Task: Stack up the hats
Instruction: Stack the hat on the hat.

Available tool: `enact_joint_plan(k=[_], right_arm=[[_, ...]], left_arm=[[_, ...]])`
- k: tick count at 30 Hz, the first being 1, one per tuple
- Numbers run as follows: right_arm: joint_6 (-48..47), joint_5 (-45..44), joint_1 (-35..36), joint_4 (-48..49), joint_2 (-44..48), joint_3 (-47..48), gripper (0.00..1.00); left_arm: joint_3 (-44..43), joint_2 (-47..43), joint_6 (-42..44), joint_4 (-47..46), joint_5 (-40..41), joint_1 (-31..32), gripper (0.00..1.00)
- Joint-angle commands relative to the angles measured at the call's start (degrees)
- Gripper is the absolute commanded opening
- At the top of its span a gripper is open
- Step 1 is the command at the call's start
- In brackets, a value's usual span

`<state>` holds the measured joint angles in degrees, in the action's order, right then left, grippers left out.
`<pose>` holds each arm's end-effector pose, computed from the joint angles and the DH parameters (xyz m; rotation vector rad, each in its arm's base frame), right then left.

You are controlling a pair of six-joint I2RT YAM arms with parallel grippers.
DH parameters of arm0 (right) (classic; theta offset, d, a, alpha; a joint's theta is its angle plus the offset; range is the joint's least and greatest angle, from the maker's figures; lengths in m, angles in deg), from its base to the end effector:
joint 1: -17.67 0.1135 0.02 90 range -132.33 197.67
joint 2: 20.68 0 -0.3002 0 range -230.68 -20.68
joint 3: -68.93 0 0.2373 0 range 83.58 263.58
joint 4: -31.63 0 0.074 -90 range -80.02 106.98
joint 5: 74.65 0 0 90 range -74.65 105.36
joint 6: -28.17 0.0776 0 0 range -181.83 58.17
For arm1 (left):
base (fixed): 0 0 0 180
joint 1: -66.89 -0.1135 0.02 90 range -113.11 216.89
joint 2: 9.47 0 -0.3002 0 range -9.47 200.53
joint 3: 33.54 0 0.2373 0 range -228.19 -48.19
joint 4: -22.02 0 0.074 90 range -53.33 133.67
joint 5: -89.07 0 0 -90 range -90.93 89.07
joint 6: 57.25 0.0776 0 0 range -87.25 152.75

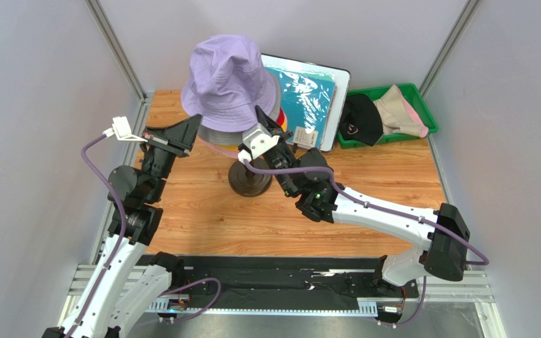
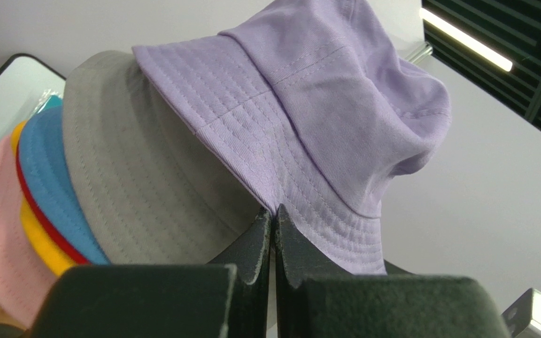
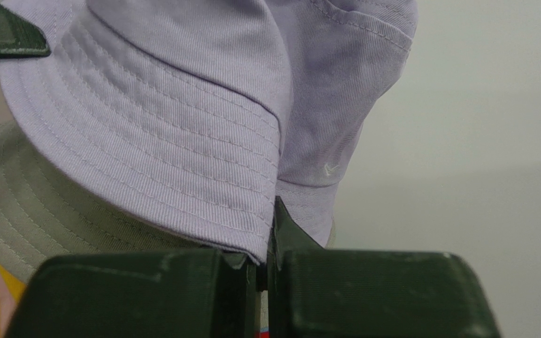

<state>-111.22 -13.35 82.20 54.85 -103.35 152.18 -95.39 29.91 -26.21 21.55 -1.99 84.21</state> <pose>0.1837 0.2990 0.4710 -0.7027 0.9840 -0.0580 0.1398 -0.0451 0.4537 -0.4292 1.1780 -1.1775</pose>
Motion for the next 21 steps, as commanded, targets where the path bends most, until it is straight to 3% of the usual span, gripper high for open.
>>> enact_joint_plan(k=[1,6,18,20,21], right_arm=[[1.7,-3.5,0.6,-0.9,-0.8,-2.4,0.00],[1.7,-4.6,0.6,-0.1,0.4,-5.4,0.00],[1.7,-5.3,0.6,0.5,6.1,-13.1,0.01],[2.0,-5.6,0.6,0.1,7.4,-14.6,0.05],[2.4,-5.7,0.6,-0.5,8.1,-14.9,0.13]], left_arm=[[2.5,-0.6,3.8,5.5,5.8,-1.4,0.00],[2.4,2.0,5.2,7.3,2.3,-2.3,0.00],[2.0,2.9,6.9,9.0,4.4,-4.5,0.00],[1.4,3.4,7.1,9.1,4.1,-5.3,0.00],[1.1,3.6,7.3,9.0,3.8,-5.5,0.00]])
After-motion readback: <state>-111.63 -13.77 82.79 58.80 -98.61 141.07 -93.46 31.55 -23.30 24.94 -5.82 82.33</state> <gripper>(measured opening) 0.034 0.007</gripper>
